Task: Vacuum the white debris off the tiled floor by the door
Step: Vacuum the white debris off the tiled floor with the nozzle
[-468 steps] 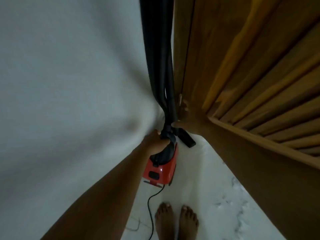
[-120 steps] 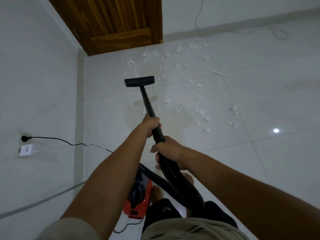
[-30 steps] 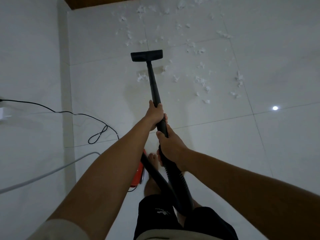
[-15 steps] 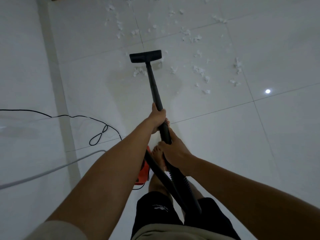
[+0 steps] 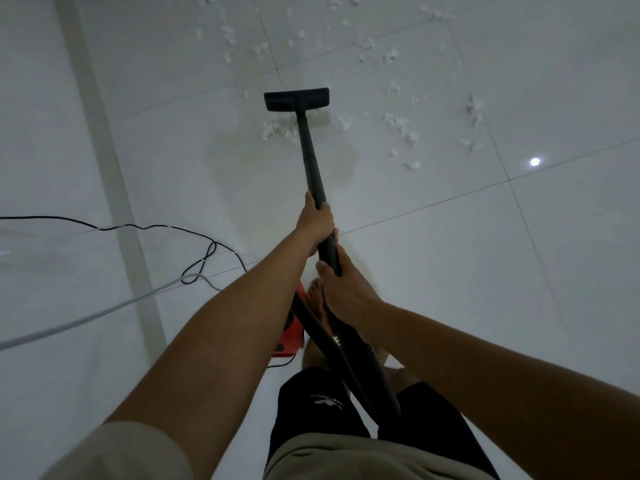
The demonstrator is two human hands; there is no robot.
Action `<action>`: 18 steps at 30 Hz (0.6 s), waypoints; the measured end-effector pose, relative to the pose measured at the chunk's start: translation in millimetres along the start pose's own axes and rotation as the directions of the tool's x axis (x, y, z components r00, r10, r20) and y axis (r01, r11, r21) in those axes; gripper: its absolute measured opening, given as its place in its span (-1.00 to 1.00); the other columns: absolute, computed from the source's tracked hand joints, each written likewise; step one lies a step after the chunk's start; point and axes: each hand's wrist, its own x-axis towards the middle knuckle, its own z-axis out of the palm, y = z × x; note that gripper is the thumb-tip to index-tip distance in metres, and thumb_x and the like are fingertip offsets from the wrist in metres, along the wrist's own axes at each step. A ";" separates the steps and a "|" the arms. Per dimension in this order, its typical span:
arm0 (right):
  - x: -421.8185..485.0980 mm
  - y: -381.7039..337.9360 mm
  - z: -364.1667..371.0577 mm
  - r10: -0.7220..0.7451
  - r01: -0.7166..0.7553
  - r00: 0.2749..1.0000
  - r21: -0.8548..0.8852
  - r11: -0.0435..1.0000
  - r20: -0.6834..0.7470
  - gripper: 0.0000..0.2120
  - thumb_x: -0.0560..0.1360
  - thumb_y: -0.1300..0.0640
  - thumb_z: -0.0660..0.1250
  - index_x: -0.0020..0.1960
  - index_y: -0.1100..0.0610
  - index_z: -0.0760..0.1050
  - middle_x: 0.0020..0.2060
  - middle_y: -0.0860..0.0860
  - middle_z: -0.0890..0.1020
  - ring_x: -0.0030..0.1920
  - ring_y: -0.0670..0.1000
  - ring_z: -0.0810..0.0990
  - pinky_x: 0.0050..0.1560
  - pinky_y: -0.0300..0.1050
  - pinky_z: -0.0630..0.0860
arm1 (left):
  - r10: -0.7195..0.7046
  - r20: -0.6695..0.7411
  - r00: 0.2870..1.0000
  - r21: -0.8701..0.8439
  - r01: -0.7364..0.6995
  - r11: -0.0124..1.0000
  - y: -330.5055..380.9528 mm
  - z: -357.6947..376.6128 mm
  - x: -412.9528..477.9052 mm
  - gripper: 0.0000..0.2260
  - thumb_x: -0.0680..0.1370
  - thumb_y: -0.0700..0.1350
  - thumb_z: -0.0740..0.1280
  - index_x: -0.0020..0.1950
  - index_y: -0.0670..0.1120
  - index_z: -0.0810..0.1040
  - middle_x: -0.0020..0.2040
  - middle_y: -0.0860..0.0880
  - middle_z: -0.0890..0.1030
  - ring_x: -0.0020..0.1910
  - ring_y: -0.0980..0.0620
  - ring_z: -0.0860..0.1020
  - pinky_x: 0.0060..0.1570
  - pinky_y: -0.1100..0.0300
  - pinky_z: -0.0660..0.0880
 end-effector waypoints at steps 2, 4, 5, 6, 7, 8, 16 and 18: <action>1.6 11.9 -1.3 -0.028 0.025 0.998 -0.049 0.998 -0.059 -0.47 0.71 -0.11 0.06 0.62 -0.30 -0.04 -0.10 0.10 0.66 -0.39 -0.04 0.57 -0.45 -0.19 0.48 | 0.003 -0.006 1.000 -0.022 -0.003 1.000 -5.5 7.7 2.1 -0.45 0.72 -0.03 0.07 0.64 0.20 -0.13 -0.20 -0.12 0.49 -0.40 0.04 0.48 -0.41 0.17 0.56; 2.3 24.6 -4.5 -0.056 0.049 0.996 -0.091 0.995 -0.074 -0.47 0.72 -0.09 0.05 0.63 -0.26 -0.04 -0.11 0.09 0.66 -0.43 -0.06 0.55 -0.52 -0.25 0.45 | -0.003 -0.007 1.000 -0.052 0.002 0.999 -12.2 14.9 3.0 -0.45 0.72 -0.02 0.08 0.64 0.22 -0.11 -0.20 -0.12 0.49 -0.39 0.04 0.48 -0.40 0.17 0.55; 2.2 30.0 -6.7 -0.067 0.059 0.995 -0.111 0.992 -0.078 -0.47 0.72 -0.08 0.05 0.64 -0.24 -0.04 -0.13 0.08 0.65 -0.45 -0.08 0.54 -0.54 -0.28 0.43 | -0.007 -0.003 1.000 -0.069 0.007 0.998 -14.8 18.2 2.2 -0.46 0.72 -0.02 0.08 0.63 0.23 -0.09 -0.20 -0.12 0.48 -0.38 0.04 0.48 -0.41 0.18 0.55; 1.8 35.1 -9.5 -0.079 0.069 0.994 -0.127 0.989 -0.080 -0.47 0.72 -0.08 0.04 0.64 -0.22 -0.04 -0.16 0.06 0.64 -0.47 -0.09 0.52 -0.56 -0.30 0.41 | -0.011 0.000 1.000 -0.082 0.011 0.997 -17.6 21.6 1.5 -0.47 0.72 -0.02 0.08 0.63 0.23 -0.09 -0.20 -0.12 0.48 -0.38 0.04 0.48 -0.41 0.19 0.55; 1.3 39.3 -11.5 -0.091 0.080 0.993 -0.137 0.987 -0.080 -0.47 0.72 -0.07 0.04 0.64 -0.21 -0.03 -0.19 0.05 0.62 -0.48 -0.10 0.51 -0.57 -0.30 0.40 | -0.012 -0.003 1.000 -0.087 0.011 0.996 -19.6 24.6 0.0 -0.47 0.72 -0.02 0.08 0.63 0.23 -0.08 -0.20 -0.12 0.49 -0.37 0.04 0.49 -0.41 0.19 0.55; 1.4 43.4 -12.9 -0.100 0.089 0.992 -0.138 0.986 -0.079 -0.48 0.72 -0.06 0.05 0.64 -0.20 -0.02 -0.21 0.04 0.60 -0.49 -0.10 0.50 -0.57 -0.30 0.41 | -0.008 -0.012 1.000 -0.077 0.007 0.997 -21.6 27.7 -1.0 -0.47 0.73 -0.02 0.07 0.63 0.23 -0.08 -0.21 -0.12 0.49 -0.37 0.04 0.49 -0.41 0.19 0.55; 9.7 64.9 -21.7 -0.097 0.091 0.994 -0.113 0.989 -0.046 -0.46 0.70 -0.06 0.09 0.63 -0.22 -0.01 -0.25 0.06 0.59 -0.51 -0.07 0.51 -0.48 -0.20 0.49 | 0.023 -0.040 0.999 -0.030 -0.024 0.999 -38.1 41.8 5.5 -0.46 0.73 -0.01 0.05 0.64 0.20 -0.14 -0.19 -0.12 0.50 -0.35 0.04 0.49 -0.44 0.19 0.53; 14.5 70.1 -22.7 -0.099 0.095 0.995 -0.107 0.990 -0.031 -0.42 0.69 -0.05 0.14 0.63 -0.24 -0.02 -0.26 0.06 0.59 -0.55 -0.09 0.51 -0.50 -0.21 0.49 | 0.024 -0.041 0.999 -0.024 -0.025 0.999 -43.7 43.9 11.4 -0.45 0.73 -0.02 0.05 0.64 0.18 -0.16 -0.20 -0.13 0.50 -0.35 0.03 0.49 -0.40 0.16 0.54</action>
